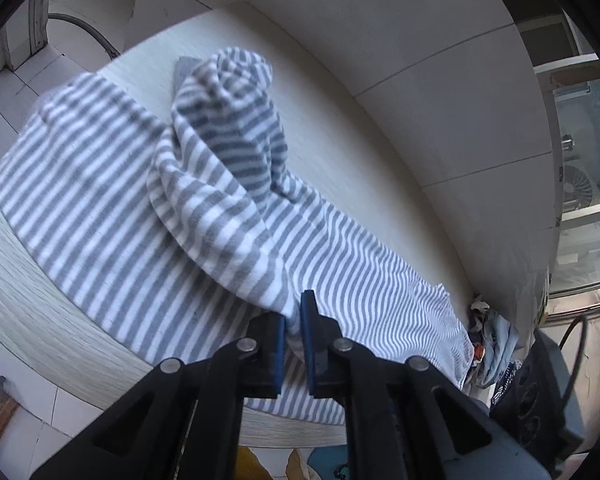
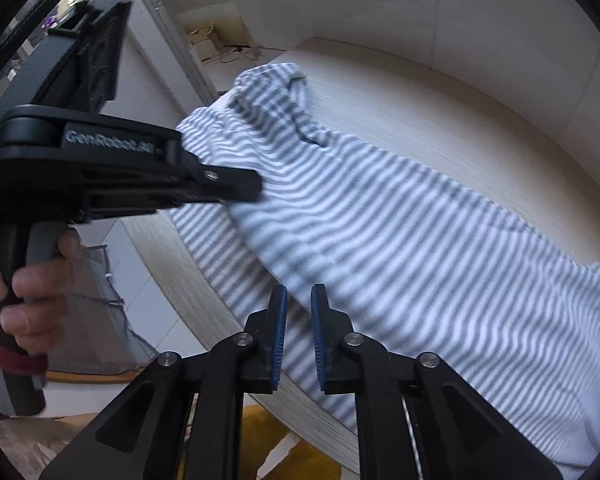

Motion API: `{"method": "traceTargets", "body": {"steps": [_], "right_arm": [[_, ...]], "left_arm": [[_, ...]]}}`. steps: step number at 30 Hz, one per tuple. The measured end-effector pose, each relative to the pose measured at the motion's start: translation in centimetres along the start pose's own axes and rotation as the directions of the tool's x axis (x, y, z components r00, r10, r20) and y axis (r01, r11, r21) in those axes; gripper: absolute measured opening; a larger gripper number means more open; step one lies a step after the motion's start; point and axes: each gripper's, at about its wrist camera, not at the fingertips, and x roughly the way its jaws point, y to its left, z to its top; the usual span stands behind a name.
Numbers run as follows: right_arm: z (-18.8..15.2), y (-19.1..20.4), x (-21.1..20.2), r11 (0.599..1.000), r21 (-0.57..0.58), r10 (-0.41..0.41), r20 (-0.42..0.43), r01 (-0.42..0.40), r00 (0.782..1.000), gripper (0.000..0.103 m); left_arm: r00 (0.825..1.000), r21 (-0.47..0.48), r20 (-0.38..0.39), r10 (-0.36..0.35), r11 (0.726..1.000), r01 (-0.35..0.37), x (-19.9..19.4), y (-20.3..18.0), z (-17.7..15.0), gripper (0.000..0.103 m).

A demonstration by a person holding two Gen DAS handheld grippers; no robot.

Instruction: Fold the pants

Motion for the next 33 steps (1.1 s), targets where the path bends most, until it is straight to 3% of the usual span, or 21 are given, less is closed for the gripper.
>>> {"method": "traceTargets", "body": {"steps": [7,12,14,18,22,25,28,33], "right_arm": [[-3.3,-4.9,-2.5,0.987,0.122,-0.099,-0.014,0.100,0.995,0.022],[-8.8,-13.0,-6.0,0.917,0.334,-0.209,-0.066,0.219,0.976,0.025],[-11.7,-16.9,-8.0,0.858,0.432,-0.262,-0.095,0.277,0.960,0.026],[-17.4,-24.5,-12.1,0.689,0.625,-0.349,-0.159,0.368,0.924,0.026],[-23.6,-31.8,-16.2,0.436,0.830,-0.373,-0.185,0.347,0.909,0.037],[-26.4,-35.2,-18.0,0.308,0.882,-0.393,-0.224,0.357,0.892,0.042],[-27.1,-37.5,-18.8,0.296,0.873,-0.403,-0.253,0.387,0.879,0.042],[-27.3,-40.5,-18.8,0.306,0.872,-0.374,-0.258,0.381,0.891,0.042]], "left_arm": [[1.000,0.042,0.029,0.013,0.999,-0.014,-1.5,-0.8,0.3,0.007],[0.999,0.074,0.053,0.011,0.997,-0.015,-2.2,-2.1,0.3,0.007],[0.998,0.077,0.059,0.013,0.997,-0.017,-2.5,-2.5,0.4,0.007],[0.997,0.092,0.076,0.024,0.995,-0.031,-3.1,-3.1,0.7,0.007],[0.995,0.095,0.091,0.039,0.994,-0.048,-3.5,-3.6,0.4,0.007],[0.993,0.097,0.100,0.057,0.993,-0.067,-3.7,-4.0,0.0,0.007],[0.991,0.100,0.113,0.069,0.992,-0.081,-4.0,-4.3,-0.5,0.007],[0.987,0.097,0.139,0.082,0.991,-0.096,-4.4,-4.9,-1.2,0.007]]}}
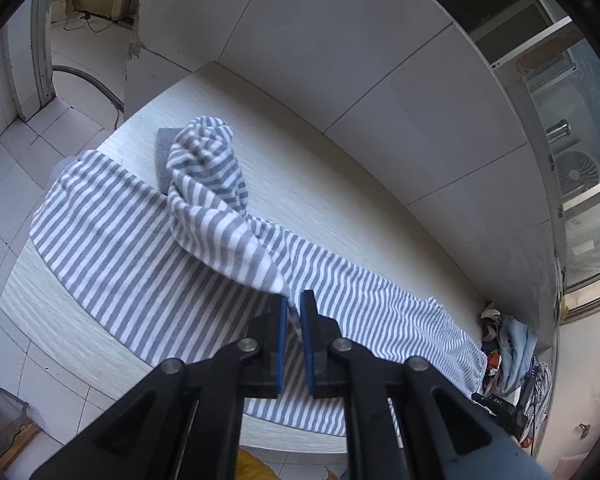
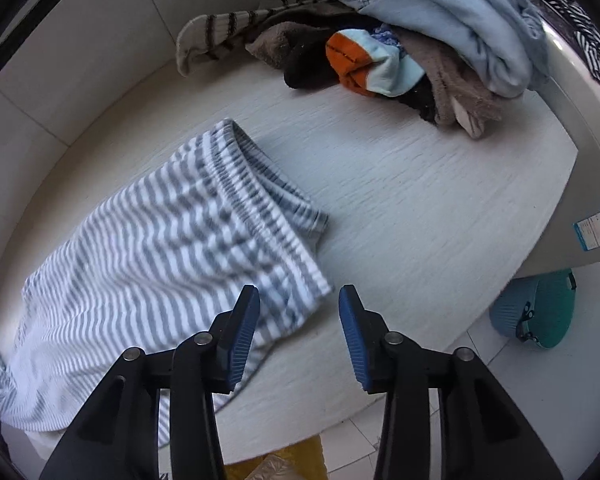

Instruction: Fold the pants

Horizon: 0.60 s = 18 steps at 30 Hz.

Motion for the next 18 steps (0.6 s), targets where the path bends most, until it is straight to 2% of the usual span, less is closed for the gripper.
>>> {"method": "traceTargets", "body": {"steps": [3,7,8,9,10,13,15,17,18], "right_arm": [[0.8,-0.2,1.1,1.000,0.019,-0.006,-0.028,0.007,1.000,0.042],[0.8,-0.4,1.7,0.999,0.006,0.047,-0.051,-0.047,0.998,0.042],[0.9,-0.6,1.9,0.999,-0.005,0.050,-0.046,-0.050,0.998,0.036],[1.0,-0.5,1.8,0.999,-0.022,0.047,-0.038,-0.048,0.998,0.023],[1.1,-0.4,1.7,0.998,-0.050,0.027,-0.027,-0.029,0.999,0.020],[1.0,0.0,1.2,0.997,-0.073,0.037,-0.019,-0.038,0.999,0.017],[1.0,0.0,1.0,0.996,-0.083,0.040,-0.016,-0.041,0.999,0.016],[0.8,0.3,0.6,0.995,-0.090,0.042,-0.015,-0.043,0.999,0.016],[0.8,0.3,0.5,0.995,-0.095,0.042,-0.015,-0.044,0.999,0.016]], "left_arm": [[1.000,-0.003,0.013,0.007,1.000,-0.007,-0.4,0.1,-0.4,0.007],[1.000,-0.024,0.017,0.019,1.000,-0.019,-0.4,0.5,-1.0,0.007],[1.000,-0.032,0.006,0.022,0.999,-0.022,-0.2,0.7,-1.2,0.007],[1.000,-0.038,-0.004,0.025,0.999,-0.025,0.0,0.8,-1.3,0.007],[0.999,-0.040,-0.011,0.034,0.999,-0.035,0.2,0.9,-1.5,0.007],[0.997,-0.050,-0.016,0.077,0.996,-0.078,0.6,1.3,-1.8,0.011],[0.995,-0.078,-0.014,0.096,0.992,-0.097,0.7,2.0,-2.0,0.034],[0.992,-0.098,-0.009,0.126,0.987,-0.126,0.7,2.7,-2.0,0.048],[0.990,-0.096,-0.009,0.140,0.985,-0.140,0.9,2.9,-1.9,0.051]]}}
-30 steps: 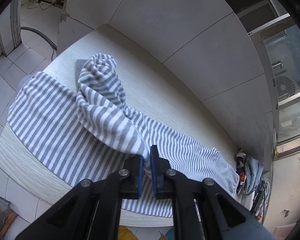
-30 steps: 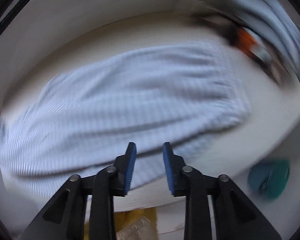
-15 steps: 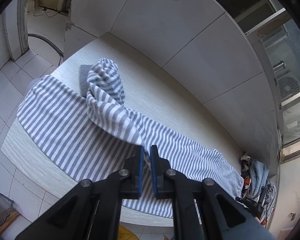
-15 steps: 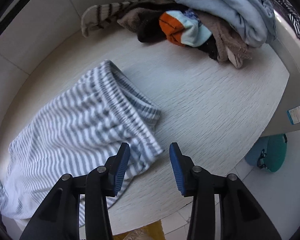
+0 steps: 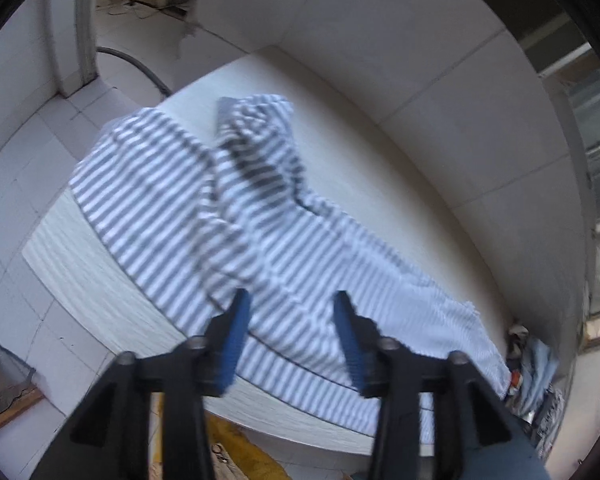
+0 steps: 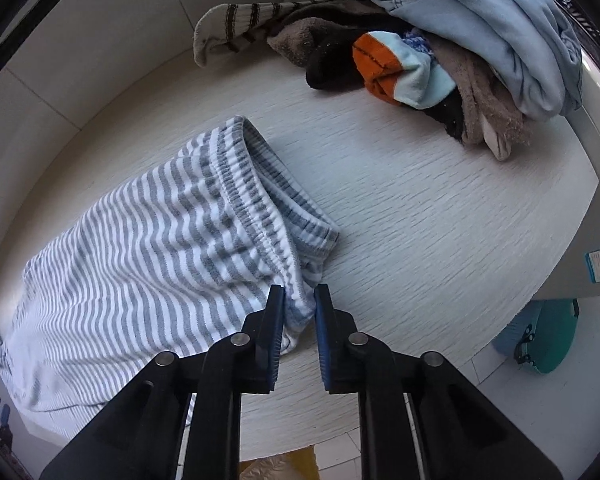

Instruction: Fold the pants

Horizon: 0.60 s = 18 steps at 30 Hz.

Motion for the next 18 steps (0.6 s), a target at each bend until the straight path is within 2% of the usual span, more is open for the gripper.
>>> {"method": "traceTargets", "body": {"steps": [4,13,14,15,16,18], "right_arm": [[-0.2,0.3,-0.1,1.000,-0.003,-0.001,-0.007,0.001,1.000,0.016],[0.0,1.1,-1.2,0.999,-0.033,-0.014,0.010,0.014,1.000,0.016],[0.0,1.2,-1.4,0.999,-0.036,-0.015,0.010,0.015,1.000,0.016],[0.0,1.2,-1.5,0.999,-0.037,-0.015,0.011,0.015,1.000,0.016],[0.0,1.3,-1.6,0.999,-0.040,-0.014,0.013,0.014,1.000,0.016],[0.1,1.5,-2.0,0.999,-0.046,-0.014,0.018,0.015,1.000,0.016]], "left_arm": [[0.997,0.033,-0.012,0.077,0.997,-0.076,1.8,0.6,0.6,0.051],[0.993,-0.007,-0.064,0.099,0.995,-0.100,5.2,1.4,1.9,0.050],[0.992,0.001,-0.055,0.112,0.994,-0.112,5.2,1.2,1.9,0.045],[0.992,0.011,-0.053,0.117,0.993,-0.116,5.3,1.0,2.0,0.021],[0.990,0.027,-0.058,0.126,0.992,-0.124,5.5,0.7,2.1,0.010],[0.989,0.037,-0.063,0.134,0.991,-0.132,5.6,0.6,2.1,0.006]]}}
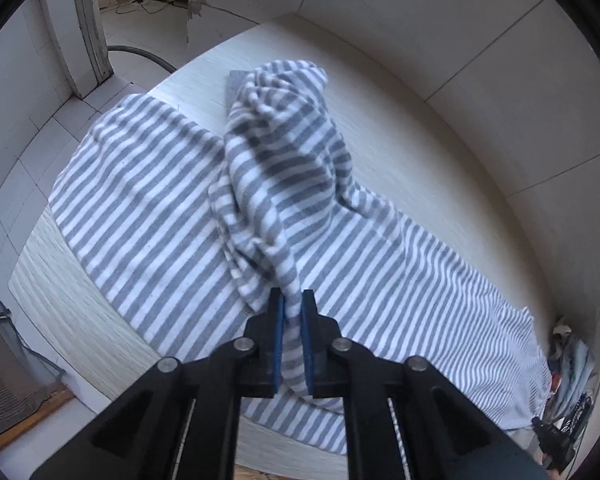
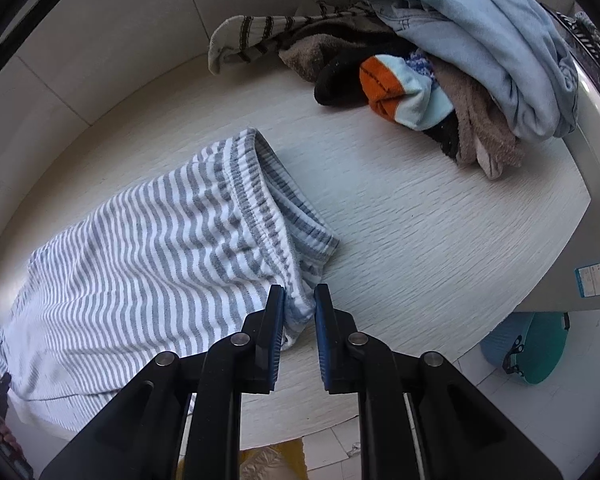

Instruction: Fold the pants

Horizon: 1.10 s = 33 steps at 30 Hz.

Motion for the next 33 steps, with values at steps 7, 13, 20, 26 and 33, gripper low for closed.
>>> {"method": "traceTargets", "body": {"steps": [7,13,20,26,33], "right_arm": [[0.1,0.4,-1.7,0.999,-0.034,0.017,0.032,-0.016,0.999,0.016],[1.6,1.0,-5.4,0.995,-0.090,0.061,0.115,-0.051,0.991,0.014],[2.2,0.6,-8.1,0.991,-0.120,0.082,0.159,-0.063,0.984,0.014],[1.0,-1.2,-3.4,0.994,-0.102,0.045,0.061,-0.038,0.997,0.014],[-0.3,-0.6,1.4,0.984,-0.177,-0.034,-0.039,0.027,0.999,0.018]], "left_arm": [[0.997,0.004,0.064,-0.053,0.999,0.053,-3.2,0.2,0.1,0.003],[0.986,0.036,0.126,-0.108,0.994,0.104,-8.4,-0.1,0.4,0.003],[0.990,0.058,0.122,-0.067,0.997,0.060,-11.0,0.8,-1.5,0.003],[1.000,-0.017,0.003,-0.028,0.999,0.028,-7.7,3.1,-4.1,0.004],[0.996,0.004,-0.057,0.064,0.998,-0.064,-2.6,3.2,-5.2,0.006]]}}
